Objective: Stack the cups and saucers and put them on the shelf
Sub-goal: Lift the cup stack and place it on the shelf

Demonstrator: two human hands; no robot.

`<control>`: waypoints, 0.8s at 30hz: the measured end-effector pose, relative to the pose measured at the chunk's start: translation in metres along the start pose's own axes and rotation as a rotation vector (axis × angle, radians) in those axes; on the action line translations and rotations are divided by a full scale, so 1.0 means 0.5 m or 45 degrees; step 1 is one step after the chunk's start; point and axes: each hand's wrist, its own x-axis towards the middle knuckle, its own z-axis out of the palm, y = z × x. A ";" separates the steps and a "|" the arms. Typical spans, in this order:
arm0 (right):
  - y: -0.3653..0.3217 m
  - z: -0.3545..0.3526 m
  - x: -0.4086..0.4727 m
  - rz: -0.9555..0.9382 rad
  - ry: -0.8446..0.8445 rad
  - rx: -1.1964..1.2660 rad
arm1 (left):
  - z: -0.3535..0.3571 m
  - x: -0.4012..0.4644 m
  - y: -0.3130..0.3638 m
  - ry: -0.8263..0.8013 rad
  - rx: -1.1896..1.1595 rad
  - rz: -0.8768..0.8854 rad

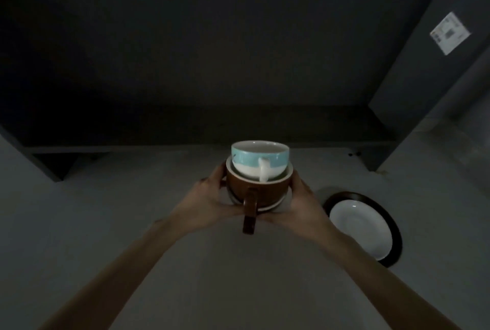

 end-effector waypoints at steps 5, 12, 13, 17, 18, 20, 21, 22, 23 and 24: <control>-0.018 -0.067 0.076 -0.063 0.015 -0.092 | -0.022 0.082 0.049 0.072 0.082 0.047; -0.022 -0.130 0.161 -0.007 0.010 -0.043 | -0.051 0.177 0.085 0.129 0.075 0.072; -0.019 -0.136 0.170 -0.015 0.026 -0.037 | -0.051 0.187 0.089 0.136 0.063 0.076; -0.009 -0.150 0.204 -0.046 0.069 -0.027 | -0.053 0.218 0.101 0.117 0.036 0.101; -0.007 -0.154 0.211 -0.041 0.068 -0.023 | -0.052 0.226 0.102 0.114 0.040 0.096; -0.007 -0.161 0.223 -0.027 0.059 -0.025 | -0.049 0.240 0.101 0.112 0.042 0.087; -0.006 -0.163 0.229 -0.023 0.047 -0.028 | -0.046 0.246 0.100 0.112 0.034 0.086; -0.005 -0.165 0.234 -0.021 0.038 -0.033 | -0.044 0.250 0.099 0.113 0.026 0.087; -0.002 -0.166 0.238 -0.019 0.035 -0.038 | -0.041 0.255 0.098 0.115 0.017 0.092; 0.001 -0.168 0.242 -0.021 0.036 -0.045 | -0.040 0.259 0.097 0.116 0.009 0.097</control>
